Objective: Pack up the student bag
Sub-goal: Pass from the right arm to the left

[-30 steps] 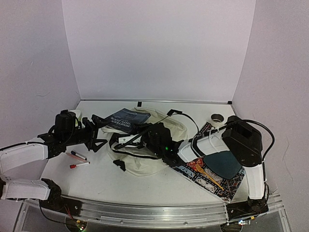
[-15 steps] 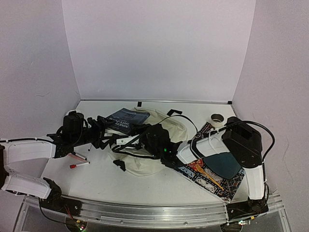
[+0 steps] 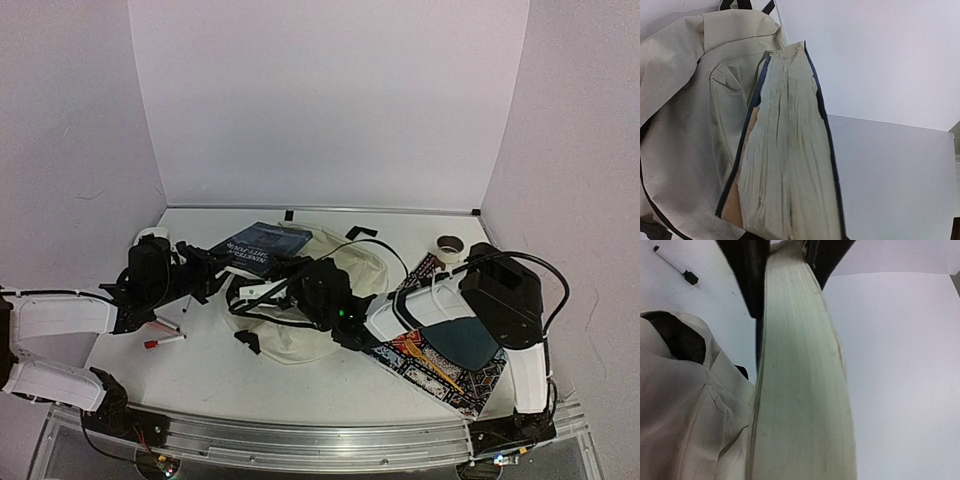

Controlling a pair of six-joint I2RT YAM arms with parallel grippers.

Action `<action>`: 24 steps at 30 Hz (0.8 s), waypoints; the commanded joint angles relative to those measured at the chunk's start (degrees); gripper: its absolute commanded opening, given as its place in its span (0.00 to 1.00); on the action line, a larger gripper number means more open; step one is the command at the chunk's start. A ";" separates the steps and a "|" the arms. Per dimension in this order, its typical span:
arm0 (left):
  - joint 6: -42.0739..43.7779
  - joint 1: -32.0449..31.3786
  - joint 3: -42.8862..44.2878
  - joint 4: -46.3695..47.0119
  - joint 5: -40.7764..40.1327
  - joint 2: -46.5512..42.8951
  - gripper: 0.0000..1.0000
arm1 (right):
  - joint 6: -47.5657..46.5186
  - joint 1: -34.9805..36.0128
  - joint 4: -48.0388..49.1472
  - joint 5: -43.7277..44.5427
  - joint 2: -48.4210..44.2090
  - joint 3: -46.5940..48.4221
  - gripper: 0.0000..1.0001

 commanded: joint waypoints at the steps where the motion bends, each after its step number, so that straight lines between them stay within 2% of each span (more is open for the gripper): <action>1: 0.93 -0.01 -0.74 6.00 -3.48 -0.51 0.13 | -0.46 1.20 12.73 0.73 -3.40 2.84 0.00; 3: 2.16 -0.01 -1.04 6.37 -4.29 -0.84 0.02 | -0.28 1.37 12.72 0.97 -3.50 2.19 0.00; 4: 3.01 -0.01 -1.15 6.62 -4.64 -1.05 0.00 | -0.11 1.48 12.71 1.13 -3.63 1.73 0.00; 10: 9.47 0.78 -1.16 6.93 -7.12 -2.20 0.00 | 3.29 2.67 8.79 1.07 -7.06 -2.18 0.23; 17: 13.86 8.46 -1.28 7.27 -3.58 -2.45 0.00 | 18.14 3.46 -10.96 1.42 -14.52 -2.08 0.48; 21: 15.16 13.06 -2.04 8.01 0.26 -3.34 0.00 | 28.98 3.85 -28.83 -0.34 -17.69 1.78 0.64; 24: 16.34 15.33 -2.68 8.30 1.57 -4.84 0.00 | 37.15 4.19 -40.35 -2.76 -18.68 5.71 0.71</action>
